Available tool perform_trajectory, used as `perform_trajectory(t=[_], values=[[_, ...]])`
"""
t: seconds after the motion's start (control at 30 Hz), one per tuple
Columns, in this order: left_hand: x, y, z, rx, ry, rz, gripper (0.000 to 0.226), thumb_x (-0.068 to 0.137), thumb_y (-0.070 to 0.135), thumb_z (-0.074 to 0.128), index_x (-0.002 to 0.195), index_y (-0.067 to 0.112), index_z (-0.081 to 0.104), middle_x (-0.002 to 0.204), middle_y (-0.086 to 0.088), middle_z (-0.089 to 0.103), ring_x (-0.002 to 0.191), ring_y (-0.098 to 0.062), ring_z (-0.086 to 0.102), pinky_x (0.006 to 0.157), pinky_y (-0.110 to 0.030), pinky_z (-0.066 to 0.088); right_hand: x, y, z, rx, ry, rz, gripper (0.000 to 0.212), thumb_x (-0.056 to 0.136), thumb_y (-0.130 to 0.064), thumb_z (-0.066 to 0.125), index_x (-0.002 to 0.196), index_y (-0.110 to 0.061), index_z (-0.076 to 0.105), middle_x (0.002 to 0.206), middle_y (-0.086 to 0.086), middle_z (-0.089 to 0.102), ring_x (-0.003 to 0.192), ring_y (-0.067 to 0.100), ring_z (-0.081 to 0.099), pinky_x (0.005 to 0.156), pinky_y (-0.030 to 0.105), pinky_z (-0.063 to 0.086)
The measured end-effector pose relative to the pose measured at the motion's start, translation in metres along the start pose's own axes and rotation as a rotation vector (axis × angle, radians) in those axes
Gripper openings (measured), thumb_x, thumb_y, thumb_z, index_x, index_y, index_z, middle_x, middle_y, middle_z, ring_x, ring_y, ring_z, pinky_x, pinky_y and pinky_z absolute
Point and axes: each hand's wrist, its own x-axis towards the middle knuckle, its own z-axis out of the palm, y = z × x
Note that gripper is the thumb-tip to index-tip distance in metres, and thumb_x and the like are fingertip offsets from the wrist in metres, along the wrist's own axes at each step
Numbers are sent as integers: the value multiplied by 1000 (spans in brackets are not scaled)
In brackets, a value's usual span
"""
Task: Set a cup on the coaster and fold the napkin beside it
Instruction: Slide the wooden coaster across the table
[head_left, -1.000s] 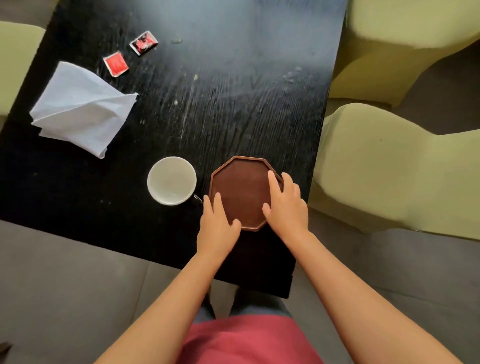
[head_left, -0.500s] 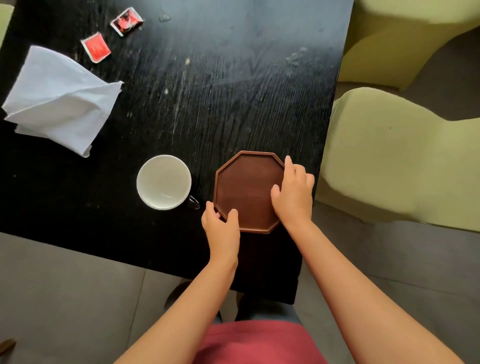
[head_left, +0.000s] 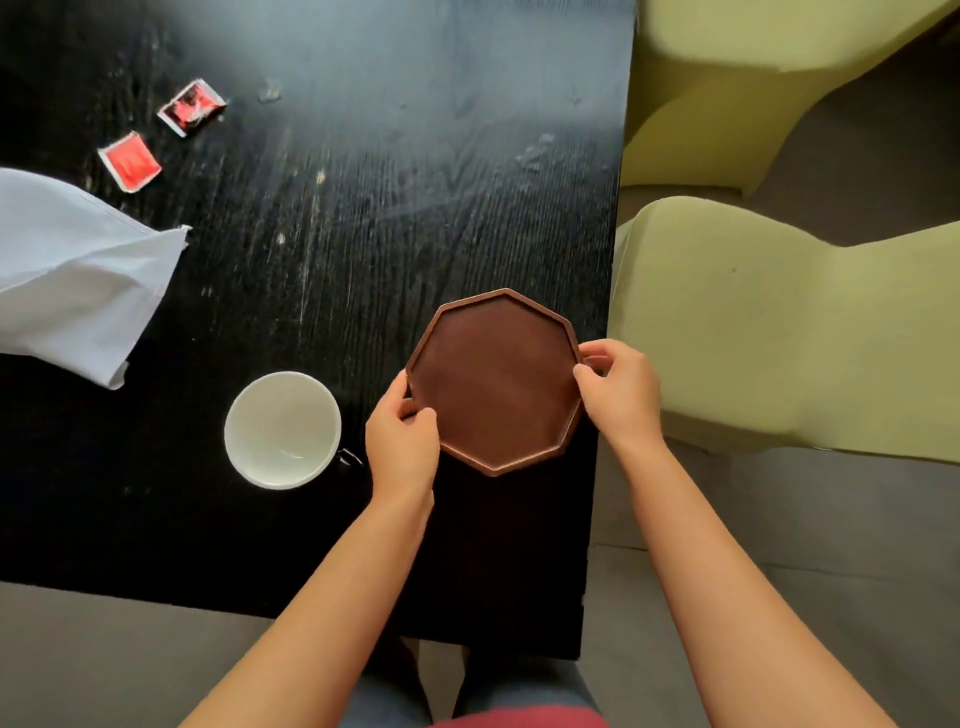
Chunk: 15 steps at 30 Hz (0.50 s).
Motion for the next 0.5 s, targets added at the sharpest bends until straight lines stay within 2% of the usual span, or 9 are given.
perform_trajectory(t=[0.07,0.1,0.17,0.27,0.37,0.5], values=[[18,19,2,63,-44,89,64,78,-11,40,109,40,63,71,6,66,57,3,58,54,-13,47,5,-4,-4,62,23,5,21,82,-7,56,96,-17,68,83,-9,61,82,12,57,71,23,40],[27,29,3,96,-61,128,64,76,-12,40,109,38,64,71,5,66,54,3,56,51,-9,45,8,-7,-5,89,38,11,20,82,-6,57,94,-17,68,78,-11,59,82,13,58,71,24,41],[46,49,5,148,-83,186,59,76,-10,43,118,25,63,84,0,68,60,1,57,54,-7,44,18,-15,-6,148,60,30,18,81,-6,57,91,-18,66,74,-12,58,83,18,63,72,30,49],[75,75,9,184,-93,237,48,78,-9,50,120,11,62,94,-3,65,72,0,57,69,-19,49,37,-28,-4,203,65,51,21,80,-6,58,97,-13,66,81,-2,64,85,24,66,79,45,56],[104,95,16,203,-99,257,43,78,-11,54,116,7,64,91,-2,65,83,-8,60,77,-24,49,58,-43,0,196,75,34,19,79,-5,58,96,-11,66,85,4,65,85,26,66,79,46,56],[140,111,25,241,-103,289,43,76,-11,55,113,7,66,93,-2,66,87,-12,61,74,-22,48,85,-62,9,160,101,11,20,79,-5,56,96,-11,64,92,9,68,85,30,66,79,47,56]])
